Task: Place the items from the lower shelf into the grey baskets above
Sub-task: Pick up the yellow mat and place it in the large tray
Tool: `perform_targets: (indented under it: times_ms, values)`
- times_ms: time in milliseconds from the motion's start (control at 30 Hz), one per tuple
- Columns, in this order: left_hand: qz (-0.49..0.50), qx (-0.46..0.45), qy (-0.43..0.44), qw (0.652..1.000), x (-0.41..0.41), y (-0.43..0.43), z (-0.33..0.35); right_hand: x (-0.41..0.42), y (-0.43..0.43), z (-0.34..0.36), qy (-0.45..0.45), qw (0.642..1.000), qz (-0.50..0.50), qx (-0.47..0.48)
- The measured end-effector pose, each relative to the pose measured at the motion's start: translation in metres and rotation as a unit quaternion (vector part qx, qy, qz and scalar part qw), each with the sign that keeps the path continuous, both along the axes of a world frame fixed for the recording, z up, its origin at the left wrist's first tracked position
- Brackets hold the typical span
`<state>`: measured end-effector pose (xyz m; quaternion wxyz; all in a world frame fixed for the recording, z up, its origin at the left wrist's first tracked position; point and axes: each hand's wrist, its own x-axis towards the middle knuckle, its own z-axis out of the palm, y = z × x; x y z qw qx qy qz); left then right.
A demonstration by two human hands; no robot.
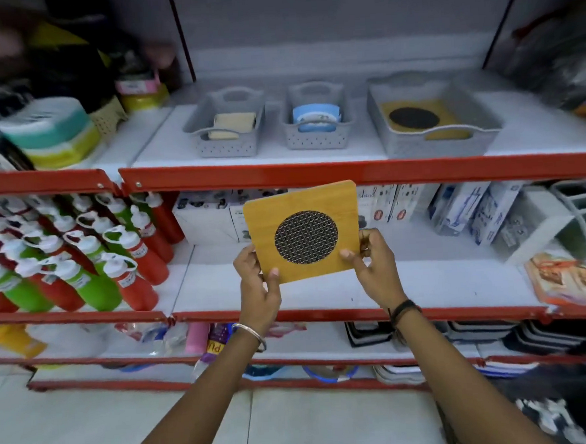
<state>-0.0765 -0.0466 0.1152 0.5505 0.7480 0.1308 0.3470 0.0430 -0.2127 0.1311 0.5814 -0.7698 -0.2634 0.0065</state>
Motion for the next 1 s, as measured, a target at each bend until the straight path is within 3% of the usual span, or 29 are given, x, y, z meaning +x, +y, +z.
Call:
perform_targets:
  times_ms: [200,333,500,700,833,1000]
  values:
    - [-0.021,0.091,-0.073,0.993,0.035,-0.005,0.092,0.023,-0.009,0.083,-0.106,0.986,-0.078,0.103]
    - [0.004,0.187,-0.011,0.982,0.081,-0.015,0.152,0.061,-0.022,0.131,-0.169,0.965,-0.172,0.101]
    - [-0.051,0.181,0.061,0.98,0.146,-0.038,0.208,0.116,-0.046,0.172,-0.175,0.951,-0.248,0.057]
    - [-0.143,0.186,0.127,0.964,0.209,-0.073,0.227,0.171,-0.082,0.196,-0.172,0.925,-0.339,-0.019]
    - [-0.151,0.237,0.126,0.951,0.232,-0.085,0.222,0.202,-0.099,0.194,-0.149,0.928,-0.334,-0.075]
    - [-0.099,0.355,0.152,0.917,0.257,-0.078,0.204,0.239,-0.106,0.174,-0.141,0.949,-0.237,-0.155]
